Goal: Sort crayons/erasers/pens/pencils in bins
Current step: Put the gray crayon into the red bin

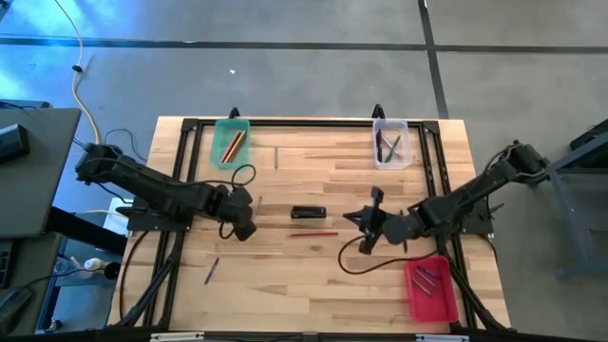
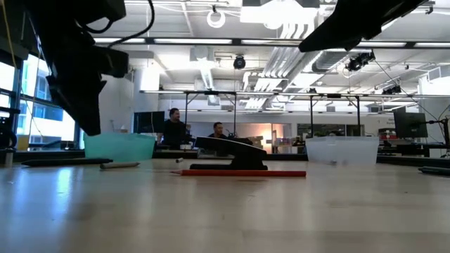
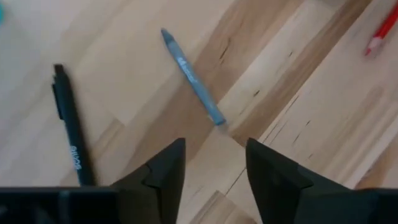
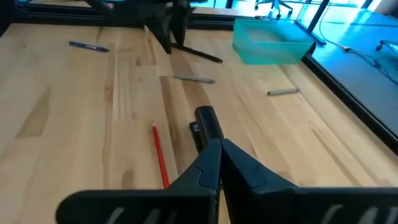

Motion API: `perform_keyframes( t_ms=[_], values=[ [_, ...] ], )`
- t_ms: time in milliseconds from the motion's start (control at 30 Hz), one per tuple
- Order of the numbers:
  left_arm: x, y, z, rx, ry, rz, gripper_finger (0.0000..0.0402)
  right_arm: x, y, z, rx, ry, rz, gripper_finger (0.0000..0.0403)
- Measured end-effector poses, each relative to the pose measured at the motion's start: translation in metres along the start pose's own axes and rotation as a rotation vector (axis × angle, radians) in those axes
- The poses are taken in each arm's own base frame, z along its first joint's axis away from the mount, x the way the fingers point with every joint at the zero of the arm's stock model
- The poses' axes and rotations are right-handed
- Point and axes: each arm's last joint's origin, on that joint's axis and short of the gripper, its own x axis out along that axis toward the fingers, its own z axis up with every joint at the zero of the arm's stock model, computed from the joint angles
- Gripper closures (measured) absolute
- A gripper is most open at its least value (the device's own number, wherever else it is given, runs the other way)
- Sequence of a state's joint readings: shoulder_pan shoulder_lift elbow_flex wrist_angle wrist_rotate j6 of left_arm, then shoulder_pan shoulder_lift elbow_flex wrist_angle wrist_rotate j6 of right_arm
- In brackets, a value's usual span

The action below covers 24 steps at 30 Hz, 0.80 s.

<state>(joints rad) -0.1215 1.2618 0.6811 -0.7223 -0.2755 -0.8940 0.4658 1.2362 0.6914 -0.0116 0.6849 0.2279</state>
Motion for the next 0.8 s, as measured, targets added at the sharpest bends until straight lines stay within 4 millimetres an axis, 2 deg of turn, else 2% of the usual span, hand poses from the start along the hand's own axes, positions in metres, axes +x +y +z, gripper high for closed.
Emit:
perform_keyframes(
  t_ms=[133,267,633,800],
  values=[
    [0.012,-0.009,0.0,0.004,0.005,0.004,0.0227,-0.005,0.006,-0.001,-0.013,-0.011,0.002,0.0403],
    [0.023,-0.016,0.005,0.04,-0.05,0.012,0.0223,-0.008,0.009,-0.002,-0.021,-0.022,-0.007,0.0403],
    [0.046,-0.013,0.014,0.039,-0.05,0.083,0.0239,-0.012,0.014,0.0,-0.011,-0.05,0.004,0.0403],
    [0.061,-0.006,0.005,0.017,-0.039,0.049,0.0248,-0.012,0.014,0.0,-0.014,-0.053,-0.008,0.0403]
  ],
)
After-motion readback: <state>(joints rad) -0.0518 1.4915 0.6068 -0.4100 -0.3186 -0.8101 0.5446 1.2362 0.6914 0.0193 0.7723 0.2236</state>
